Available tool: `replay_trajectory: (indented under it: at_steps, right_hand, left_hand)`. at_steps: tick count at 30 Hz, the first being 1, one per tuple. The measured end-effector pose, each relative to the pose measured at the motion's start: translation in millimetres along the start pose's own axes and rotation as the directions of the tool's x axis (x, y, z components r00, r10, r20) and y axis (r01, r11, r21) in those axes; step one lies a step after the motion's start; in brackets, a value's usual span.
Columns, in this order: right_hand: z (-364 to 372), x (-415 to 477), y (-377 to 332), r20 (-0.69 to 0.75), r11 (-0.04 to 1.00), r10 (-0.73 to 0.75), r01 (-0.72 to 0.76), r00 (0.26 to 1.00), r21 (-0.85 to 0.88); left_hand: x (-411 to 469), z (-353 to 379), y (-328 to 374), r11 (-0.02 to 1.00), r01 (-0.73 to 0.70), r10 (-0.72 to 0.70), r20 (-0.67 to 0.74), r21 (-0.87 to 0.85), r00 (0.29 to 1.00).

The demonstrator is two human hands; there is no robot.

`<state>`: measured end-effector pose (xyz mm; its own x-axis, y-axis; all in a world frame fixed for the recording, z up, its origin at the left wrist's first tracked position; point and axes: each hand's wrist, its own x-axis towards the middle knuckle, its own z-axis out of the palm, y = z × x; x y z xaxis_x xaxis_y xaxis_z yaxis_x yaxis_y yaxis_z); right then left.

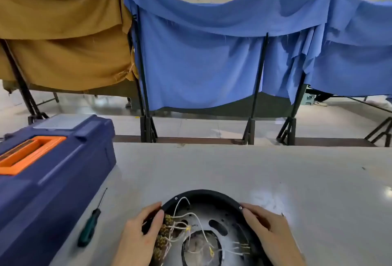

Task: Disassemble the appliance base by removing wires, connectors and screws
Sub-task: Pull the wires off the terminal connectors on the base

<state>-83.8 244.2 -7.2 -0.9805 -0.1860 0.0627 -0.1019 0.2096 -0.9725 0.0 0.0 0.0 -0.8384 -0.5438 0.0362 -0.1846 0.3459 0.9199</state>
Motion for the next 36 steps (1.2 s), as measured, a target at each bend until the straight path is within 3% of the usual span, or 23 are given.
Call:
replay_trajectory:
  at_steps: [8,17,24,36]
  right_hand:
    - [1.8,-9.2,-2.4,0.035,0.996,-0.08,0.078,0.996,0.05]
    - [2.0,-36.0,1.4,0.039,0.99,-0.056,0.051,0.998,0.128]
    - [-0.3,-60.7,1.6,0.056,0.986,-0.029,0.019,0.998,0.164]
    - [0.5,-73.6,0.6,0.057,0.99,-0.054,0.045,0.997,0.137]
  left_hand:
    - [-5.6,0.3,-4.5,0.998,-0.059,0.059,0.004,-0.008,0.998]
    - [-28.1,-9.2,-12.4,0.989,-0.131,0.129,0.024,0.066,0.991]
    - [-56.3,-19.6,-13.1,0.961,-0.161,0.153,0.049,0.226,0.987]
    - [-68.4,-26.0,-3.4,0.82,-0.243,0.188,0.157,0.518,0.97]
